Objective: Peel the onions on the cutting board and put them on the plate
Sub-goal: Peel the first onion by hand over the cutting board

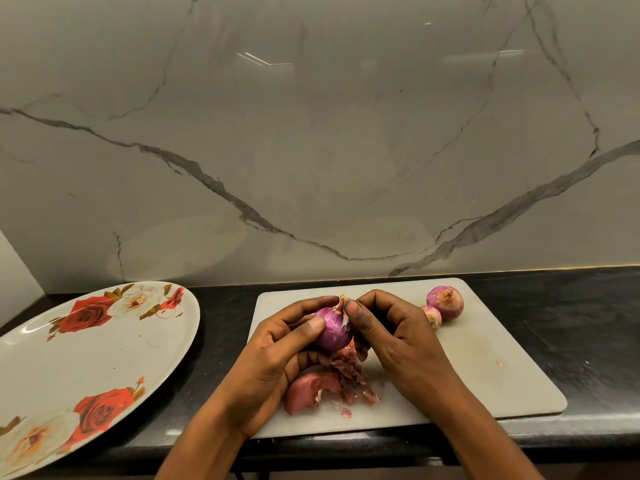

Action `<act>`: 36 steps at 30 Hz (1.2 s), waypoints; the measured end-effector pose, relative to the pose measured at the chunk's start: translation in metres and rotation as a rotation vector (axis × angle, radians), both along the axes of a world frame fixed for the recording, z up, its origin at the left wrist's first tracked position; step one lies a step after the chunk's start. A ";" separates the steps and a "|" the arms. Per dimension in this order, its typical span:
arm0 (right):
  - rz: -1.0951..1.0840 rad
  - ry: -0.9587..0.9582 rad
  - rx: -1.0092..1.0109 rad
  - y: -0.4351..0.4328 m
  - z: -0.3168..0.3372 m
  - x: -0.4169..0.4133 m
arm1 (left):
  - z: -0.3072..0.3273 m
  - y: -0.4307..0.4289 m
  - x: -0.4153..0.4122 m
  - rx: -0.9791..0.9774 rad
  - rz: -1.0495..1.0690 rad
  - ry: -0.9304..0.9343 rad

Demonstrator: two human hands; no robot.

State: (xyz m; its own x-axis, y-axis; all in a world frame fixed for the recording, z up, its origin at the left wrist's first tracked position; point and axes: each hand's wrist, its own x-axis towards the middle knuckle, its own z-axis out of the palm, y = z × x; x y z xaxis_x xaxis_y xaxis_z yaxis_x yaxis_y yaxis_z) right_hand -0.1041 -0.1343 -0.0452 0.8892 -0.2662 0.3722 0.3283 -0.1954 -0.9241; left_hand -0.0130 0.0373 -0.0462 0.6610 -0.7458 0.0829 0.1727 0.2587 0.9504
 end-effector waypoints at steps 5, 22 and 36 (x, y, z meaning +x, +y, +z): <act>-0.043 0.018 -0.081 0.001 0.000 -0.002 | -0.001 0.003 0.003 0.077 0.057 -0.044; 0.267 0.052 0.259 -0.005 -0.001 -0.003 | 0.005 0.007 0.002 -0.061 -0.049 0.131; -0.023 0.015 0.113 -0.004 -0.003 -0.004 | 0.006 0.006 0.002 -0.061 -0.059 0.161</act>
State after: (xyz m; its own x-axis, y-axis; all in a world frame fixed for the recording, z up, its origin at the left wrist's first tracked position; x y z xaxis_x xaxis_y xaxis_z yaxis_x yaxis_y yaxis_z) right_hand -0.1080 -0.1382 -0.0478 0.8875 -0.3261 0.3255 0.3111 -0.0971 -0.9454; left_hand -0.0110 0.0436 -0.0404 0.6247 -0.7804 0.0258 0.3377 0.2998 0.8923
